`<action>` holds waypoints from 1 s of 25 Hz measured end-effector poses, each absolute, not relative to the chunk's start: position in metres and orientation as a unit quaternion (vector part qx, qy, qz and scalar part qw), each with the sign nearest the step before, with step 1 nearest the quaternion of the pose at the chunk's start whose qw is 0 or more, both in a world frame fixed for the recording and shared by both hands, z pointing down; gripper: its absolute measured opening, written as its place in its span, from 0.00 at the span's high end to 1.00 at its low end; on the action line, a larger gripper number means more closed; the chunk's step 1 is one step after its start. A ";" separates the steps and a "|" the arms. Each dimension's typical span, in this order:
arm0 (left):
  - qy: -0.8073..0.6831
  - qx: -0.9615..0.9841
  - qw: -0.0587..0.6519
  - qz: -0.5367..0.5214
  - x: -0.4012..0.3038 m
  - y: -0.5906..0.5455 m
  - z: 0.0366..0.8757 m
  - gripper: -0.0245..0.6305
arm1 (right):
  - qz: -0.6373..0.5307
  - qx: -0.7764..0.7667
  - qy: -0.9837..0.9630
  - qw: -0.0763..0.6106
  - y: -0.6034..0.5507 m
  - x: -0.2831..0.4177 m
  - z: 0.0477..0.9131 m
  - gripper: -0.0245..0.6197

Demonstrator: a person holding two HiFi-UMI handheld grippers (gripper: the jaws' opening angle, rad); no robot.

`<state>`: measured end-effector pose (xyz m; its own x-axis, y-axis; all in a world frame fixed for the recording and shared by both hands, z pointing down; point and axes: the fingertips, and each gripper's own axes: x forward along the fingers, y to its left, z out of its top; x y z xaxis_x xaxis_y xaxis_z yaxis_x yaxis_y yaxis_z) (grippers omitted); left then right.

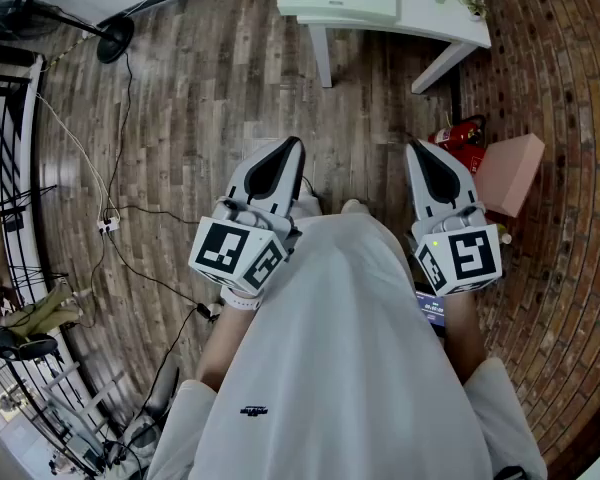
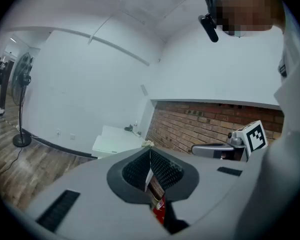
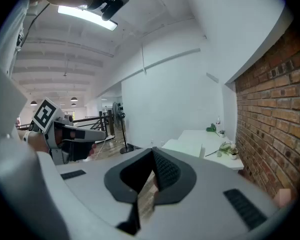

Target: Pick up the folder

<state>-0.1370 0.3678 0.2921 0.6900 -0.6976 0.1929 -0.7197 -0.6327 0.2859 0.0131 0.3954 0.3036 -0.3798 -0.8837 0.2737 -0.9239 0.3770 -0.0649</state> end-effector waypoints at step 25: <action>-0.394 0.897 0.196 0.044 -0.110 0.390 0.314 0.93 | 0.165 0.588 -0.790 0.054 0.420 0.081 0.325 0.95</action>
<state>-0.1097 0.3896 0.3138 0.6849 -0.6903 0.2332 -0.7246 -0.6118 0.3172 0.0805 0.4204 0.3255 -0.3024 -0.9115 0.2789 -0.9470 0.2542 -0.1964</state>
